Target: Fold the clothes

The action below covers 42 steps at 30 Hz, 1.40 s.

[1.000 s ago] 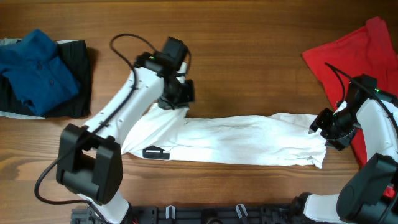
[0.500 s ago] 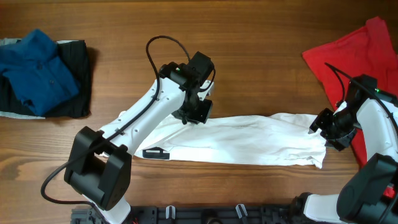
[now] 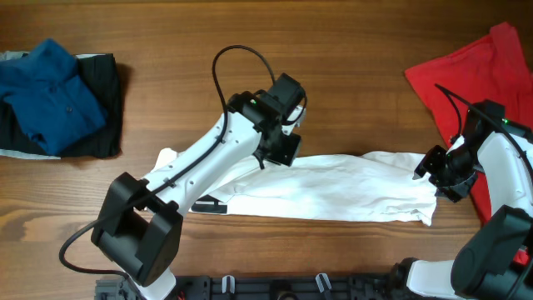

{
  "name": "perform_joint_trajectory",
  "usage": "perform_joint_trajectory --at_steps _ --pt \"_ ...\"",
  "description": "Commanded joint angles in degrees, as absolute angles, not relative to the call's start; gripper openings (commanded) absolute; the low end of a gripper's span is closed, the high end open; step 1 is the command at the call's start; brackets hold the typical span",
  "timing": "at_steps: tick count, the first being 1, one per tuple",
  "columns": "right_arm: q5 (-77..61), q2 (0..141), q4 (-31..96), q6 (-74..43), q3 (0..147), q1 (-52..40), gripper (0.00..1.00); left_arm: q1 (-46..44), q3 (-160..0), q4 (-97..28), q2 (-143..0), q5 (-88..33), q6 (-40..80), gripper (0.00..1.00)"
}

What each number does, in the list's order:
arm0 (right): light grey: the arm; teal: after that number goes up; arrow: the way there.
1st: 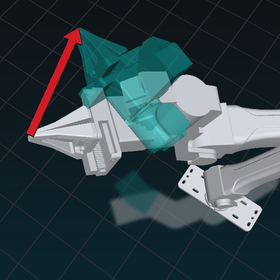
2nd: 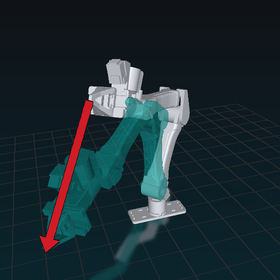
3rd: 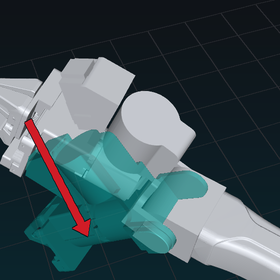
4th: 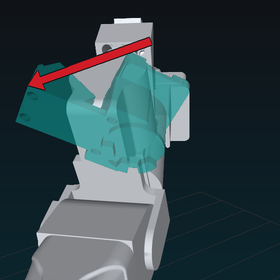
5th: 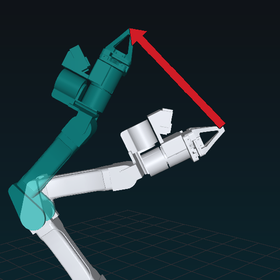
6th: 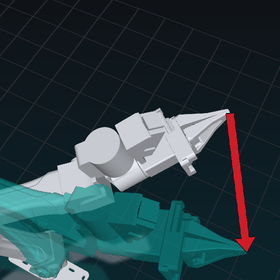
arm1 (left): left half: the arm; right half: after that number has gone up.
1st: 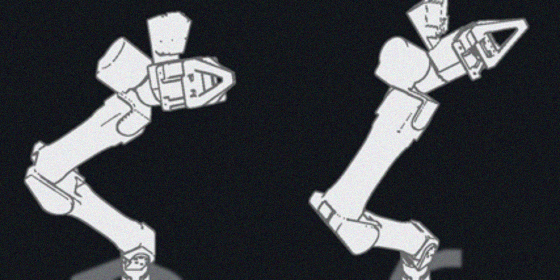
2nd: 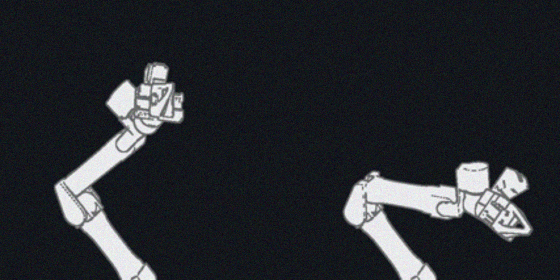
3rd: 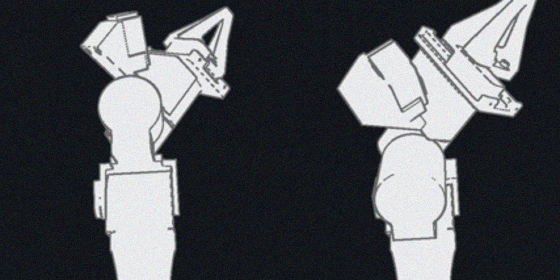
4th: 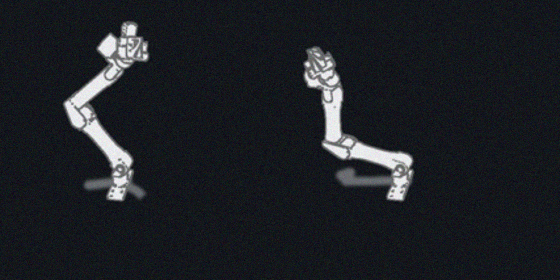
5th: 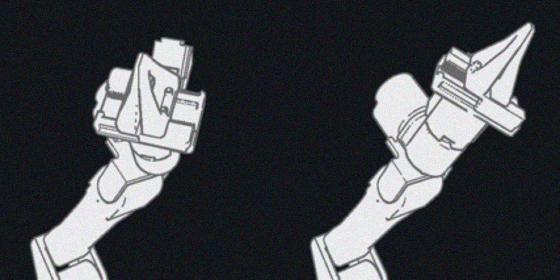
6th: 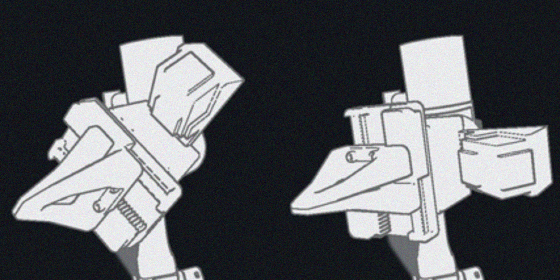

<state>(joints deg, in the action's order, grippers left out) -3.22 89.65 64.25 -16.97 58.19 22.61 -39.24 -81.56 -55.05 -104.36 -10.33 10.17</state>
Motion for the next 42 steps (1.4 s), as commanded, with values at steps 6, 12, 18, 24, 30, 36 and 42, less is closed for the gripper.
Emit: perform_joint_trajectory --at_steps 6,12,18,24,30,36,42 --pt "-3.51 88.92 64.45 -16.49 57.71 22.90 0.58 -40.88 -81.34 -55.81 -104.27 -9.19 10.74 0.06" --pt "-3.51 88.92 64.34 -16.51 57.71 22.90 0.58 -40.88 -78.67 -56.93 -104.27 -7.75 10.76 0.33" --pt "-3.51 88.92 64.36 -16.51 57.71 22.90 0.58 -40.86 -78.65 -61.21 -104.22 -4.21 13.19 0.27" --pt "-3.49 88.92 64.31 -16.51 57.71 22.90 0.58 -39.97 -78.65 -73.30 -104.22 10.44 28.69 0.04" --pt "-3.49 88.92 64.18 -16.51 57.71 22.90 0.58 -35.64 -77.71 -74.41 -104.22 13.02 33.98 0.04" --pt "-3.51 88.92 63.86 -16.51 57.71 22.90 0.58 -24.67 -76.97 -73.49 -104.22 15.53 35.16 0.04" --pt "-3.51 88.92 63.72 -16.51 57.71 22.90 0.59 -16.12 -76.97 -72.62 -104.25 15.33 31.44 0.18"
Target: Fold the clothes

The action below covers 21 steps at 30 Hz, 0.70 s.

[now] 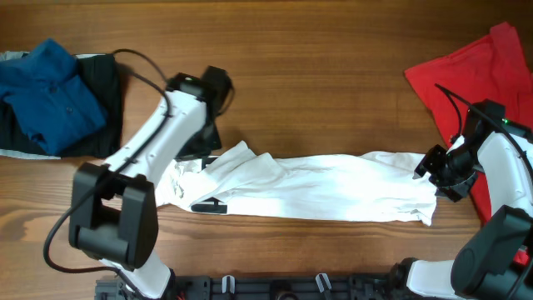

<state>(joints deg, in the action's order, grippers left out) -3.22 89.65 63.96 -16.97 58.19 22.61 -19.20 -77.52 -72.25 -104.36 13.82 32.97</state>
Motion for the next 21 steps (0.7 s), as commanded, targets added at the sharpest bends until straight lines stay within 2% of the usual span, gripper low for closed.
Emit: perform_joint_trajectory --at_steps 1,8,21 --pt "-3.51 88.92 63.75 -16.51 57.71 22.90 0.59 -15.20 -76.97 -72.90 -104.25 16.01 31.48 0.20" --pt "-3.49 88.92 63.64 -16.51 57.71 22.90 0.58 -8.86 -75.24 -73.56 -104.25 16.34 29.67 0.24" --pt "-3.49 88.92 63.66 -16.49 57.71 22.90 0.59 -8.56 -70.96 -70.48 -102.00 9.85 24.38 0.26"
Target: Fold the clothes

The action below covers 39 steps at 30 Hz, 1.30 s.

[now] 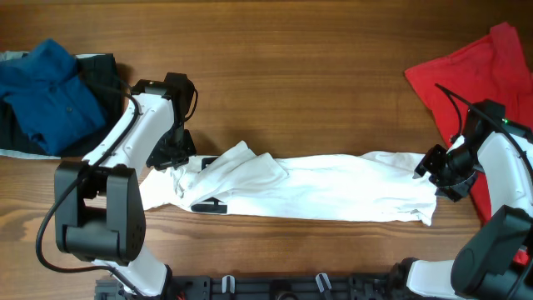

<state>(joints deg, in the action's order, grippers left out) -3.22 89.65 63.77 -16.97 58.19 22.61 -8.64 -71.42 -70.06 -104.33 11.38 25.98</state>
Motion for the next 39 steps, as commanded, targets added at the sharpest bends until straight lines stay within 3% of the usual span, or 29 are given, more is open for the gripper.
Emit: perform_joint_trajectory --at_steps 1,9,19,21,23,24,33,39 --pt "-3.49 88.92 63.66 -16.49 57.71 22.90 0.59 -8.56 -70.98 -70.52 -101.19 9.87 24.36 0.26" --pt "-3.49 88.92 63.66 -16.51 57.71 22.90 0.59 -8.51 -70.30 -70.67 -95.46 7.44 24.38 0.33" --pt "-3.49 88.92 63.72 -16.51 57.71 22.90 0.59 -8.51 -61.23 -61.69 -95.55 4.14 24.18 0.33" --pt "-3.49 88.92 63.77 -16.49 57.71 22.90 0.59 -8.51 -60.86 -60.31 -95.57 4.25 24.16 0.27" --pt "-3.49 88.92 63.88 -16.51 57.71 22.90 0.59 -8.51 -60.86 -59.22 -95.57 5.87 24.18 0.09" --pt "-3.51 88.92 63.88 -16.51 57.71 22.90 0.59 -8.49 -60.86 -58.46 -95.57 7.18 24.27 0.05" --pt "-3.46 88.92 63.88 -16.49 57.71 22.90 0.58 0.01 -66.67 -55.24 -94.17 11.40 32.21 0.04" --pt "-3.25 88.92 63.83 -16.51 57.71 22.90 0.58 6.50 -66.72 -52.16 -93.97 4.56 32.23 0.04"
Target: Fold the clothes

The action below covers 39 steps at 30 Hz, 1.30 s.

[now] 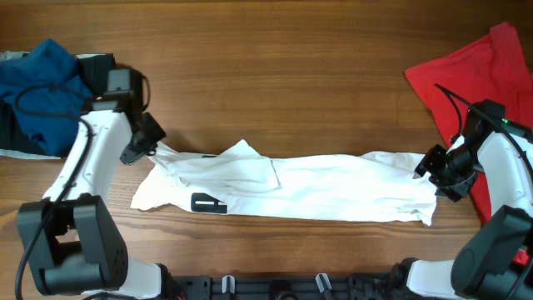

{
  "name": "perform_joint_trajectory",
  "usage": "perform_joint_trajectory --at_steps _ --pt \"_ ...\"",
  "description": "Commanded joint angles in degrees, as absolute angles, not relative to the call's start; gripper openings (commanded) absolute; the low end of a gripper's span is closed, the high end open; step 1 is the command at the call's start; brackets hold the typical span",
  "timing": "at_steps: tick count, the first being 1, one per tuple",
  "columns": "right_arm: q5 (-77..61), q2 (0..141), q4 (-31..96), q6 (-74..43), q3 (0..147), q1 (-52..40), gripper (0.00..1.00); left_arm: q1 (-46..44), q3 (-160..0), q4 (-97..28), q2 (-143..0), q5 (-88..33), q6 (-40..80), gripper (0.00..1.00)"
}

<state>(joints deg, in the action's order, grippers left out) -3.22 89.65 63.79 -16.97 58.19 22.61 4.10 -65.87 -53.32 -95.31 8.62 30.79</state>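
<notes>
A long white garment (333, 192) lies stretched left to right across the near half of the table, a black label (208, 203) on its left part. My left gripper (150, 143) is at the garment's upper left corner. It appears shut on the cloth, which runs taut up to it. My right gripper (426, 171) sits at the garment's right end, its fingers against the upper right edge and apparently shut on it. A small fold (241, 150) peaks along the top edge.
A blue shirt (46, 92) lies crumpled on a black garment (104, 75) at the far left. A red garment (479, 71) is spread at the far right, partly under my right arm. The table's front edge runs just below the white garment.
My left gripper has moved left and slightly farther back. The white garment's left part, bunched before, now lies flatter and is drawn out toward the left. My right gripper has not moved.
My left gripper was first over the middle of the white garment's top edge. Then it stood farther left with cloth heaped beside it, then farther left again. Now it is at the upper left corner with that end spread out. My right gripper stayed at the right end throughout.
</notes>
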Motion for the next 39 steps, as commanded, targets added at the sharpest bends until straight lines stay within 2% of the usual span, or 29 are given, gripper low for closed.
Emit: perform_joint_trajectory --at_steps 1,6,14,18,21,30,32,39 --pt "-3.25 88.92 63.81 -16.51 57.71 22.90 0.58 6.87 -66.72 -51.53 -93.97 2.55 31.75 0.04" --pt "-2.85 88.92 63.90 -16.53 57.71 22.90 0.59 6.87 -66.70 -49.36 -93.97 -3.64 31.83 0.04" --pt "-2.85 88.92 63.90 -16.53 57.71 22.90 0.59 6.90 -66.70 -50.76 -93.97 -3.75 33.95 0.04" --pt "-2.85 88.92 63.70 -16.56 57.71 22.90 0.59 6.94 -66.70 -60.62 -93.97 4.86 33.93 0.04" --pt "-2.87 88.92 63.61 -16.53 57.71 22.90 0.58 7.11 -66.72 -63.48 -93.78 9.28 33.98 0.11" --pt "-2.87 88.92 63.68 -16.56 57.71 22.90 0.59 7.62 -67.57 -63.66 -81.34 2.07 35.14 0.17" --pt "-2.87 88.92 63.64 -16.56 57.71 22.90 0.59 7.31 -67.57 -63.70 -78.06 -4.10 33.80 0.17" --pt "-2.87 88.92 63.88 -16.56 57.71 22.90 0.58 -1.30 -62.70 -60.51 -79.66 -8.49 30.63 0.14"
